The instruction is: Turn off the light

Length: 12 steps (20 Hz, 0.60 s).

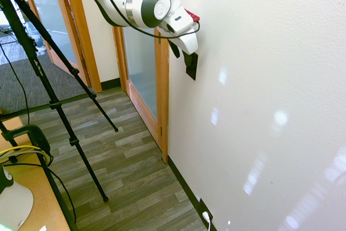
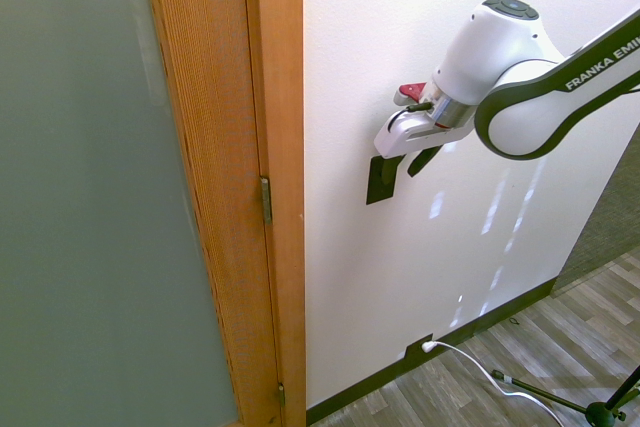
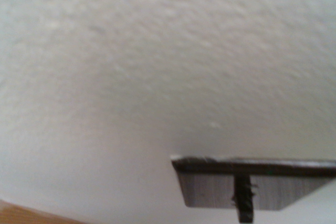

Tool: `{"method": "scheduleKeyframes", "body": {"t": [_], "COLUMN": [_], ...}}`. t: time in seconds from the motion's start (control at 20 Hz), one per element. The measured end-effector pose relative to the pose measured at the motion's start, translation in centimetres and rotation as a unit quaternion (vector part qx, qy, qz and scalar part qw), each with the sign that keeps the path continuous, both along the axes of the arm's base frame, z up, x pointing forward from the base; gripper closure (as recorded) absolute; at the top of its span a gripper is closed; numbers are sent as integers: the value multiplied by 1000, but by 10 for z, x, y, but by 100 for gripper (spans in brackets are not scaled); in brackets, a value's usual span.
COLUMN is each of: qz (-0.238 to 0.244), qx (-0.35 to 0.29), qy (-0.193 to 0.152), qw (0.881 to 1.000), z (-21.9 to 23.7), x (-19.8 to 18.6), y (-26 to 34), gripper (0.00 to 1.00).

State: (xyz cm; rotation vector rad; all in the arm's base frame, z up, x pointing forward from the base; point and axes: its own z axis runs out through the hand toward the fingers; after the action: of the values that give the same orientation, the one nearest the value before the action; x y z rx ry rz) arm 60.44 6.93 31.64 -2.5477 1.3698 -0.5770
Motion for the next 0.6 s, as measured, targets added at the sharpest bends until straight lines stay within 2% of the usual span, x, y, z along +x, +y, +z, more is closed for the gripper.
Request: {"method": "scheduleKeyframes", "body": {"t": [0.15, 0.6], "qz": [-11, -26], "qx": [0, -8], "qy": [2, -1], "qw": [1000, 1000], "z": [-10, -17], "x": [15, 15], "y": [1, 2], "gripper": [100, 100]}}
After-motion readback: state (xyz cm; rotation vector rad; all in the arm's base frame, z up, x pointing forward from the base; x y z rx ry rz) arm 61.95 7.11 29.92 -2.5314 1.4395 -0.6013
